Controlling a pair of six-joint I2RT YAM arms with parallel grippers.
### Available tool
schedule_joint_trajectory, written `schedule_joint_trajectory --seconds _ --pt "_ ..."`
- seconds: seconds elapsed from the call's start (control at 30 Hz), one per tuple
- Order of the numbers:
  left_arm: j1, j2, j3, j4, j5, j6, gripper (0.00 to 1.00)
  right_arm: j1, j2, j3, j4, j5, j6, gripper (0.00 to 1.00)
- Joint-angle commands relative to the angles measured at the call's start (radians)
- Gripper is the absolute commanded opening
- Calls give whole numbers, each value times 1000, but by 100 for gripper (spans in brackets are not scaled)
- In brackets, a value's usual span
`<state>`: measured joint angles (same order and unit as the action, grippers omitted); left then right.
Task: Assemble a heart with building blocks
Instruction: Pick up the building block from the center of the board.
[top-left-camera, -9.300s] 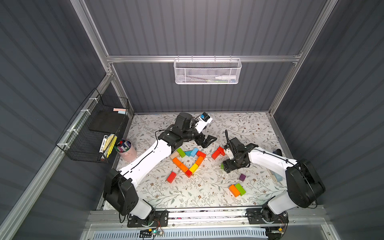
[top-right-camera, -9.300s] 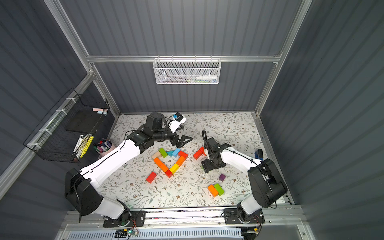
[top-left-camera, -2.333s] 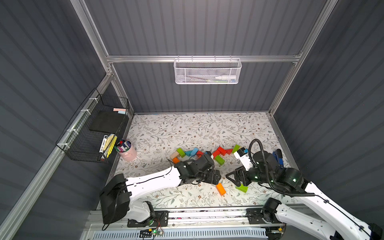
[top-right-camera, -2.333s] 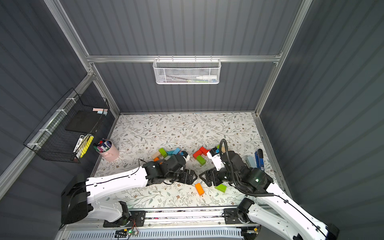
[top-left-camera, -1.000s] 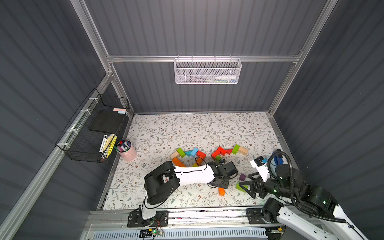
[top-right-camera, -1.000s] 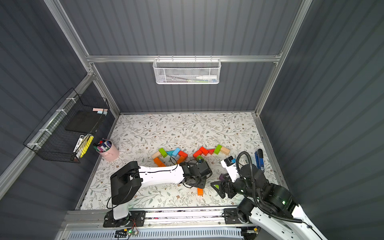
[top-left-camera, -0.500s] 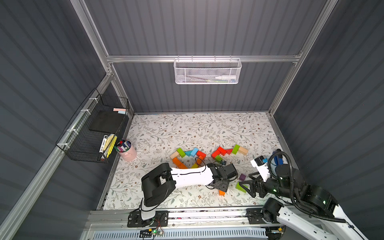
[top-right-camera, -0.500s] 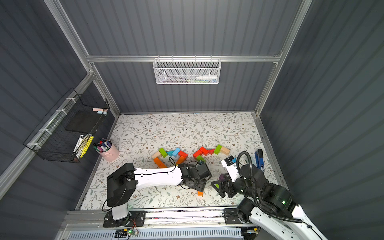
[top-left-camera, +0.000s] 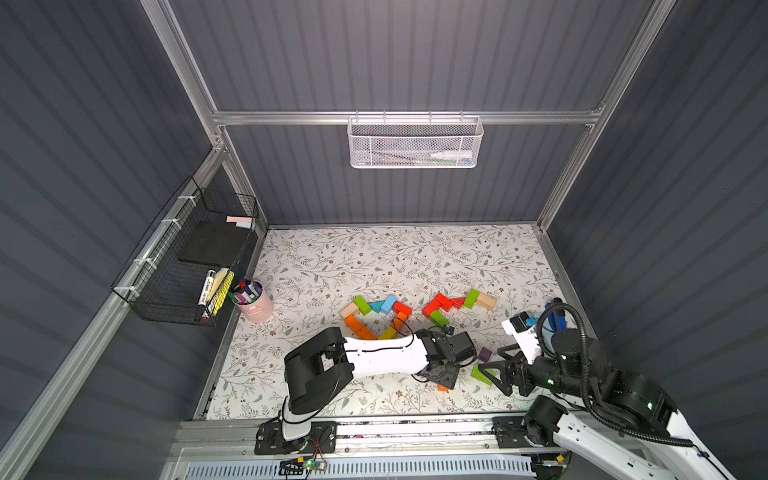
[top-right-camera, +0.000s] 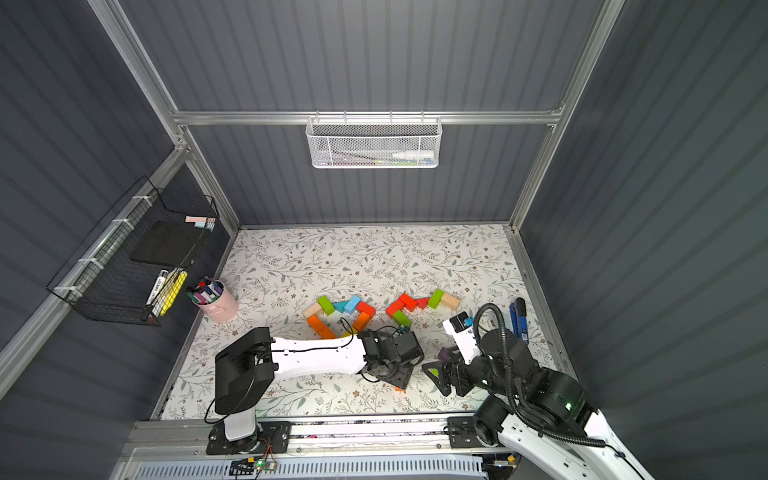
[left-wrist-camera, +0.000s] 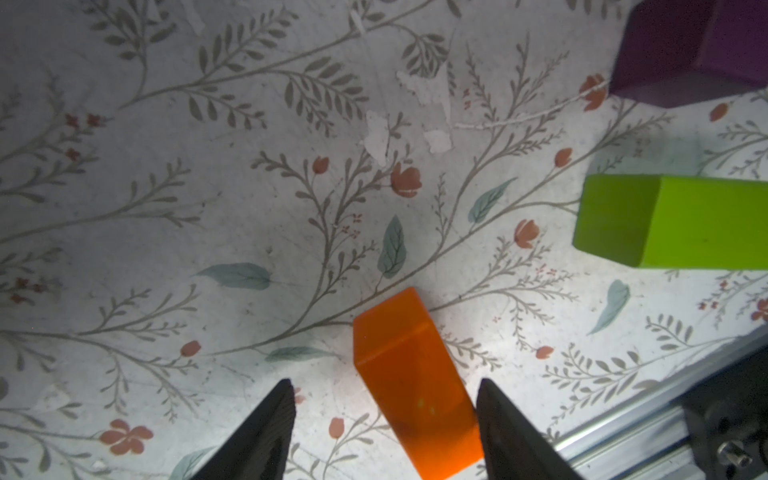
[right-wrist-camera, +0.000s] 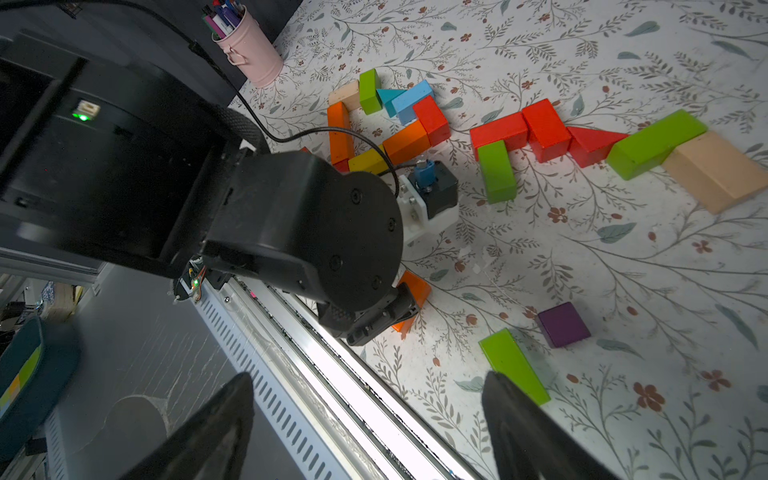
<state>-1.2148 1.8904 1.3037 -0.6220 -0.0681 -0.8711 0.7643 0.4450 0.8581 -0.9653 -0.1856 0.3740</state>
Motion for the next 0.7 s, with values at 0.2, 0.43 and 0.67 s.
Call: schedule_joint_trajectory --seconds 0.2,0.43,0.67 --pt "-4 3 -28 -39 10 3 57 -2 -42 0 -1 -37 -14 93" --pt "-5 0 -21 -14 -6 57 42 -2 -55 69 -86 -46 -38 99" --pt "-4 16 39 -1 -24 178 27 -2 -173 113 -175 31 -48 99"
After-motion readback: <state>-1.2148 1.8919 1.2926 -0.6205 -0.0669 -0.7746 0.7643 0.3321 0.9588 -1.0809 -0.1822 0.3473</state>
